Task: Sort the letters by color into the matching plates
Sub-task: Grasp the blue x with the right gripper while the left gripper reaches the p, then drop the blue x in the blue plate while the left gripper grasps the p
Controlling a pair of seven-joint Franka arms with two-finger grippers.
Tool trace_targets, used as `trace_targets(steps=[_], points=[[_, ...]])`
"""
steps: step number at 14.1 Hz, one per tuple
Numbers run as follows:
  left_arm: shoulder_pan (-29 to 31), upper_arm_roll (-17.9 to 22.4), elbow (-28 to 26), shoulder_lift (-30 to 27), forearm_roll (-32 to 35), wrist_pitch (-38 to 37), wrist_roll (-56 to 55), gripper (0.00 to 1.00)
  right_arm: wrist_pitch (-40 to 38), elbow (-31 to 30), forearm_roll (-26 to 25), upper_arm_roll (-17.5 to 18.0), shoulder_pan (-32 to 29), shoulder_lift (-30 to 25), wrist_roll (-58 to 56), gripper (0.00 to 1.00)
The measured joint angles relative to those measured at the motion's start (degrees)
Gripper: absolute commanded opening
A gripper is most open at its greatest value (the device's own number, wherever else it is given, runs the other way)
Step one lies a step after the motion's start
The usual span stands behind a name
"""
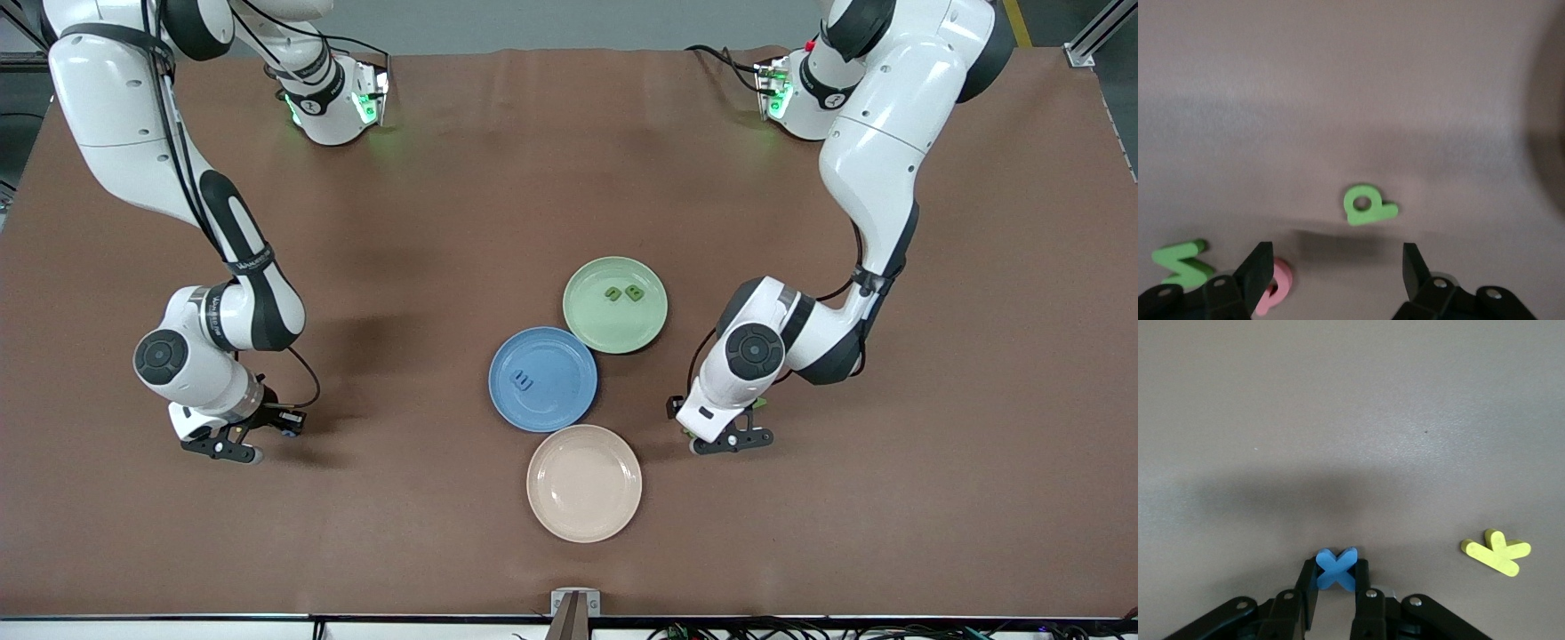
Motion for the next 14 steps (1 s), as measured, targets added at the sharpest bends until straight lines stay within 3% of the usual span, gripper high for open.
trace_targets(steps=[5, 9, 14], points=[[-0.5, 0.7, 1.7, 2.2, 0.0, 4.0, 0.0, 0.86, -2.8, 1.4, 0.1, 0.3, 1.7, 0.1, 2.0, 0.01], [-1.0, 0.8, 2.1, 3.1, 0.0, 4.5, 0.0, 0.85, -12.2, 7.3, 0.1, 1.4, 9.3, -0.2, 18.5, 0.0], [-1.3, 0.9, 2.3, 3.4, 0.0, 5.8, 0.0, 0.65, -14.3, 12.1, 0.1, 1.5, 22.0, -0.2, 40.0, 0.0]])
